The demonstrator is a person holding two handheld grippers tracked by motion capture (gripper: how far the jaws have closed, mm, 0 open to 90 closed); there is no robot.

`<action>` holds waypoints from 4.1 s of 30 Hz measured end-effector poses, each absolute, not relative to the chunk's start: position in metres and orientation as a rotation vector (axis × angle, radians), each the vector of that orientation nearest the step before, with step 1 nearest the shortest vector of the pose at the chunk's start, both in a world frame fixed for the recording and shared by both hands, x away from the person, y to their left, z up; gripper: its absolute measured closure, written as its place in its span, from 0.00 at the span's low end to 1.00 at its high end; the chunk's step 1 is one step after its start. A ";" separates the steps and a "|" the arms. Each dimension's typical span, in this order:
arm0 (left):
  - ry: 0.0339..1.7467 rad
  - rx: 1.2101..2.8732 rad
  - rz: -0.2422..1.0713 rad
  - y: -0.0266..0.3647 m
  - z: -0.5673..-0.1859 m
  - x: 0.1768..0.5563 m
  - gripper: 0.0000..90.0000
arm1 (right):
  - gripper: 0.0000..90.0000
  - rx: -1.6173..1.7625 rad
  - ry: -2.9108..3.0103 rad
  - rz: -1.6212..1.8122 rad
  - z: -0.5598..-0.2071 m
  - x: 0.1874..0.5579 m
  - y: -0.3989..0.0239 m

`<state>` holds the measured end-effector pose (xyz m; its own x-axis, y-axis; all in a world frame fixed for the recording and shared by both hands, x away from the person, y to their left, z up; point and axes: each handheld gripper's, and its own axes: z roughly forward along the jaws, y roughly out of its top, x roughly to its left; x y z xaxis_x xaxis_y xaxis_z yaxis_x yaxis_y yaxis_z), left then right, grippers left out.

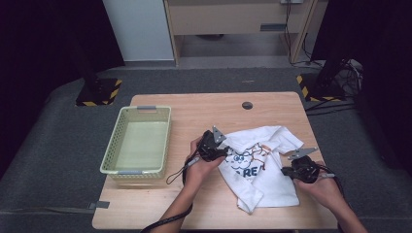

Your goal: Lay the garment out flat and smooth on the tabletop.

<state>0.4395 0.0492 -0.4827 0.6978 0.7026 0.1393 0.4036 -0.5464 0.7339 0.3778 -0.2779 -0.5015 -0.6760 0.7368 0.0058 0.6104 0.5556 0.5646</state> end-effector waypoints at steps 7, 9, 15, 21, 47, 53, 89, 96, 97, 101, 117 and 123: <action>0.832 2.222 0.528 0.042 -0.490 0.452 0.42 | 0.94 1.116 2.569 0.802 -0.499 0.378 -0.275; 0.827 2.231 0.536 0.041 -0.491 0.456 0.43 | 0.94 1.113 2.568 0.806 -0.499 0.379 -0.274; 0.819 2.284 0.513 0.039 -0.497 0.468 0.70 | 0.94 1.111 2.571 0.810 -0.498 0.378 -0.274; 0.843 2.267 0.473 0.037 -0.497 0.477 0.92 | 0.94 1.115 2.565 0.813 -0.497 0.379 -0.278; 1.167 2.095 0.402 0.079 -0.505 0.537 0.75 | 0.84 1.146 2.531 0.871 -0.502 0.372 -0.287; 1.115 2.065 0.443 0.073 -0.493 0.514 0.58 | 0.78 1.163 2.442 0.933 -0.492 0.382 -0.291; 1.100 2.125 0.426 0.083 -0.510 0.462 0.94 | 0.98 1.232 2.382 0.800 -0.506 0.435 -0.300; 1.125 2.114 0.419 0.094 -0.512 0.457 0.94 | 0.98 1.243 2.379 0.802 -0.502 0.423 -0.317; 1.120 2.120 0.418 0.095 -0.512 0.456 0.94 | 0.99 1.237 2.381 0.803 -0.500 0.421 -0.318; 1.097 2.134 0.415 0.092 -0.511 0.447 0.94 | 0.99 1.220 2.393 0.795 -0.495 0.413 -0.321; 1.020 2.150 0.526 0.078 -0.506 0.424 0.53 | 0.66 1.137 2.404 0.843 -0.486 0.404 -0.300; 0.987 2.190 0.508 0.066 -0.510 0.427 0.50 | 0.62 1.125 2.439 0.863 -0.496 0.416 -0.276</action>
<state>0.4268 0.0658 -0.5103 0.6372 0.7673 0.0725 0.5048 -0.4866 0.7130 0.4160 -0.2758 -0.4958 -0.6392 0.7683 -0.0344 0.5758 0.5078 0.6408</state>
